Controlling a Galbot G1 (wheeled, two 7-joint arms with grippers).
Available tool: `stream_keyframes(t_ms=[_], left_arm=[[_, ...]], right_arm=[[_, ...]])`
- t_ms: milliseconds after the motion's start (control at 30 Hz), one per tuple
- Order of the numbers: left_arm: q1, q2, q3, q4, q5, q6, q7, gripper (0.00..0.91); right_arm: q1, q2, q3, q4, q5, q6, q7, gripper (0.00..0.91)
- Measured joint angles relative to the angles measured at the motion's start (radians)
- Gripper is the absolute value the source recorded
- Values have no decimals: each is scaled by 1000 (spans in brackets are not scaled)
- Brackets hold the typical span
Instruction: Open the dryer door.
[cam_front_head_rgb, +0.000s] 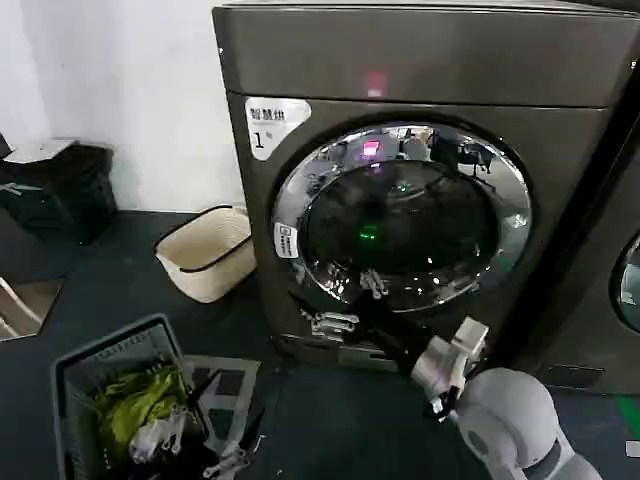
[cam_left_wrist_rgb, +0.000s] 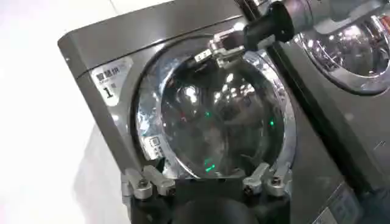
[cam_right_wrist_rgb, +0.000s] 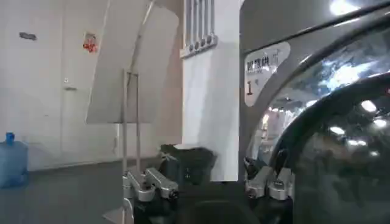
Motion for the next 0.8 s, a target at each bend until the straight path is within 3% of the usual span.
stream_keyframes(t_ms=[133, 367, 800], left_arm=[[1, 0, 0, -4, 0, -1, 0, 907], [3, 0, -3, -15, -6, -3, 0, 907], [21, -4, -22, -42, -22, -21, 0, 907]], right_arm=[[6, -5, 3, -37, -51, 50, -14, 907], [27, -9, -5, -119, -73, 132, -15, 907], [115, -29, -59, -259, -47, 188, -16, 907]])
